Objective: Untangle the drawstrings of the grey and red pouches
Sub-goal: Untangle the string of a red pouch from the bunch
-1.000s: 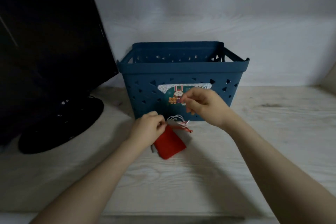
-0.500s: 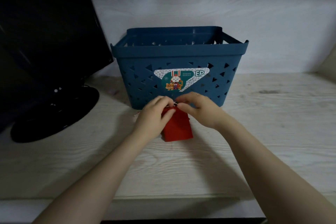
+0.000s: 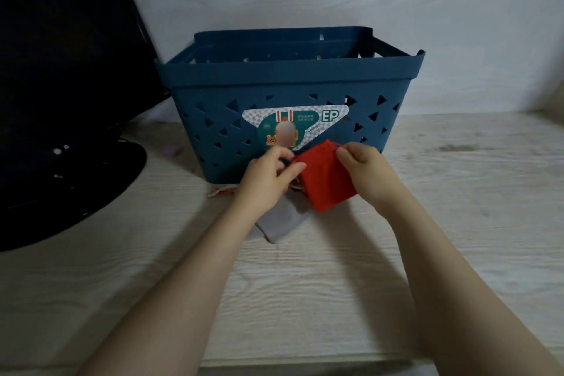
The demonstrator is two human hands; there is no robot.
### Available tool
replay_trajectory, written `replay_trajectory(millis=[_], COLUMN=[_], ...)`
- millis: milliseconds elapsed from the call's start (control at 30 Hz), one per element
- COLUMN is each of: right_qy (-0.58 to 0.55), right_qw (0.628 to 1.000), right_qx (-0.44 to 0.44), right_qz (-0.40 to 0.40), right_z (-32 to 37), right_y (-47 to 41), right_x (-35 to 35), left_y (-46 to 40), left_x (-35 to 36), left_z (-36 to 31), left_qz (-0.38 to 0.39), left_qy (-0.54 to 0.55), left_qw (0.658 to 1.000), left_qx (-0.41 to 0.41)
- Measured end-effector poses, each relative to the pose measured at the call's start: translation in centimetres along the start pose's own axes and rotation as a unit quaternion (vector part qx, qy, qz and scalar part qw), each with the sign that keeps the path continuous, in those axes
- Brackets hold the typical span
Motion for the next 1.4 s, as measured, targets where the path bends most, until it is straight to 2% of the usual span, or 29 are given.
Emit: replay_trajectory(millis=[67,100,233,400,533,667,733,800,900,967,1100,1200,1233,1267,1300,1333,1400], right_qy=[-0.049,-0.066,-0.014,-0.013,0.035,-0.153,-0.320,-0.490,-0.644,-0.695,-0.738,-0.749,-0.741,-0.717,-0.671,-0.598,-0.379], right_qw=[0.998,0.997,0.997,0.997,0.998,0.986,0.941,0.861,0.753,0.707,0.661,0.640,0.648,0.673,0.721,0.785,0.918], right_qx=[0.027,0.038,0.059,0.043,0.016,0.059,0.091,0.117,0.127,0.118,0.107,0.125,0.132,0.135,0.131,0.117,0.053], right_qz=[-0.014,-0.009,0.054,0.068,0.058,-0.030,-0.060,-0.064,-0.054,-0.048,-0.079,-0.116,-0.119,-0.117,-0.113,-0.111,-0.105], right_z=[-1.1,-1.6,-3.0,-3.2,-2.8,-2.8,-3.0,-3.0,-2.3,-1.8,-1.9,-2.7,-2.7,-2.6,-2.4,-2.2,-1.3], right_y=[0.0,0.1,0.7,1.0,1.5,1.8,1.7,1.6,1.6,1.5,1.2,1.1,1.2,1.3,1.4,1.5,1.9], right_x=[-0.3,-0.2,1.4,1.8,0.4,-0.3,0.1,0.6,1.5,2.3,1.8,1.2,1.2,1.3,1.3,1.1,0.9], left_y=[-0.1,0.1,1.1,1.1,1.4,1.6,1.6,1.5,1.5,1.7,1.8,1.1,1.0,1.0,1.1,1.2,1.5], left_x=[0.3,0.3,-0.4,-0.1,0.2,1.1,1.4,1.3,1.2,1.6,1.6,0.4,0.1,0.0,0.0,0.0,0.2], left_z=[1.0,1.4,2.1,3.0,3.6,3.4,2.9,2.7,2.8,2.9,2.7,2.5,2.2,2.0,1.8,1.7,1.8], left_qz=[0.027,0.041,0.029,-0.005,-0.014,0.025,0.052,0.069,0.064,0.065,0.059,0.034,0.032,0.033,0.034,0.033,0.029], left_qy=[-0.026,-0.006,0.155,0.351,0.491,0.676,0.719,0.740,0.735,0.718,0.700,0.679,0.676,0.675,0.671,0.660,0.613], left_qw=[0.999,0.999,0.984,0.922,0.845,0.694,0.647,0.623,0.628,0.644,0.662,0.695,0.701,0.705,0.710,0.722,0.764], left_qx=[-0.010,-0.020,-0.079,-0.165,-0.212,-0.248,-0.249,-0.244,-0.246,-0.255,-0.261,-0.234,-0.224,-0.215,-0.209,-0.205,-0.201])
Point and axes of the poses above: each hand's wrist, its own y-axis away from the middle knuckle, its own x-axis out of the palm, z = x × y, the point moved 8 cm from there along -y, towards the middle knuckle, and after that the axes turned 4 degrees about -x, right-handed, at the moved point
